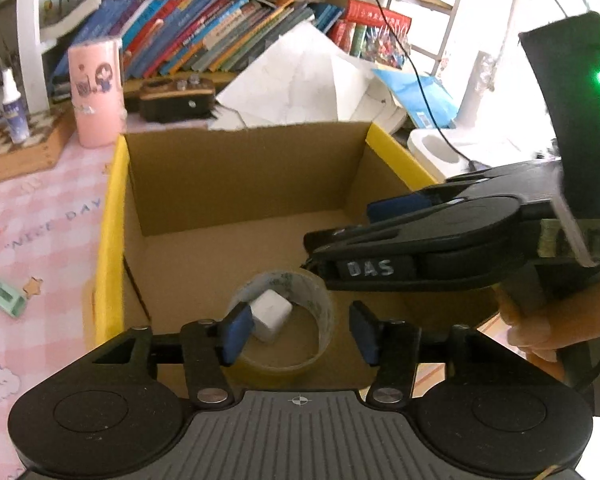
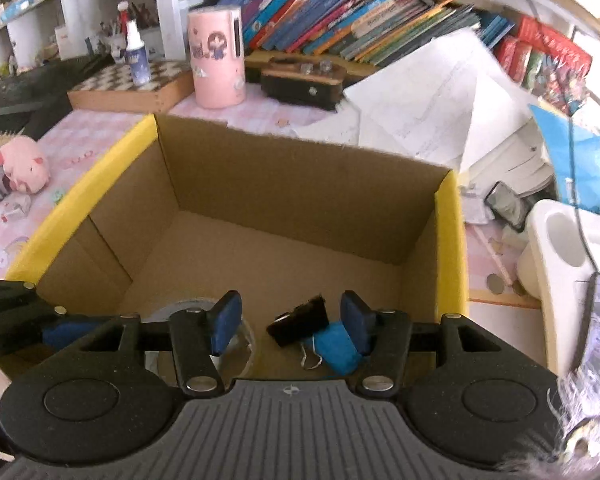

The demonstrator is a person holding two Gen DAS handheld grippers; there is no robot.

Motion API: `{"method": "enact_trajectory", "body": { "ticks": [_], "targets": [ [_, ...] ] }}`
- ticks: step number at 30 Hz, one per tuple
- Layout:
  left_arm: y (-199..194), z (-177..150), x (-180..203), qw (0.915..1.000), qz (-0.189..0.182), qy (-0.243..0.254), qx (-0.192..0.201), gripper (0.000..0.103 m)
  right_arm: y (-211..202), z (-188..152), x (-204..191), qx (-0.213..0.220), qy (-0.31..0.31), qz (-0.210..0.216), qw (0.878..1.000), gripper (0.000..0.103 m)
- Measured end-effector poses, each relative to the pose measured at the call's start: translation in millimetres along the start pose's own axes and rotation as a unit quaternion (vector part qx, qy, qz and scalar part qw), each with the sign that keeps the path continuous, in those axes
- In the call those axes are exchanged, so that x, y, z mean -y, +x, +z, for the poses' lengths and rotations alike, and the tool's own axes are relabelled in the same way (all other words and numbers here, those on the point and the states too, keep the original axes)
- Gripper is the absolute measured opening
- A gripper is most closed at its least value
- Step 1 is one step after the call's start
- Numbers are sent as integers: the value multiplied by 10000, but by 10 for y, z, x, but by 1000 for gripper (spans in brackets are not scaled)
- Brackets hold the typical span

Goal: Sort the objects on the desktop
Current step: 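Lower the cube into the yellow box and open the left gripper while the right gripper releases the clip, then withdraw both open tools from the yellow box back over the table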

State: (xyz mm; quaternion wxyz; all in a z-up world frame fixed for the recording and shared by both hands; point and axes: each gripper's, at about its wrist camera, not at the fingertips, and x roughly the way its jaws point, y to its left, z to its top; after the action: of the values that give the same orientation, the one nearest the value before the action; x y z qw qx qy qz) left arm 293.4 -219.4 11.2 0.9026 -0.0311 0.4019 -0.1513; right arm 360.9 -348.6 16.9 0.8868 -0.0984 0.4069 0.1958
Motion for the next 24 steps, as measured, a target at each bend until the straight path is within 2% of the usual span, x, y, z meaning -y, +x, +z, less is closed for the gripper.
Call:
{"method": "enact_trajectory", "body": {
  "ticks": [2,9,13,20,24],
  "targets": [
    [-83,-6,2,9999,43,4,109,57,-154,-15,-2,313,83,-70,9995,61],
    [-443,-98,-11,9974,346,-73,631,63,-683,-180,111,1296,785,-156,9883,64],
    [-634,-219,-37,9936,605,-182,938,65,-947,-353,83,1703,788,-350,9816,65],
    [-895,-453,-108,9880,972,-267,1169,66,-1171,-750,-28,2000,917,-680,9731,68],
    [-984,-595,-185,9864,1077,-385,1179,67,-1117,-947,-129,1735,1057,-831,9756,68]
  ]
}}
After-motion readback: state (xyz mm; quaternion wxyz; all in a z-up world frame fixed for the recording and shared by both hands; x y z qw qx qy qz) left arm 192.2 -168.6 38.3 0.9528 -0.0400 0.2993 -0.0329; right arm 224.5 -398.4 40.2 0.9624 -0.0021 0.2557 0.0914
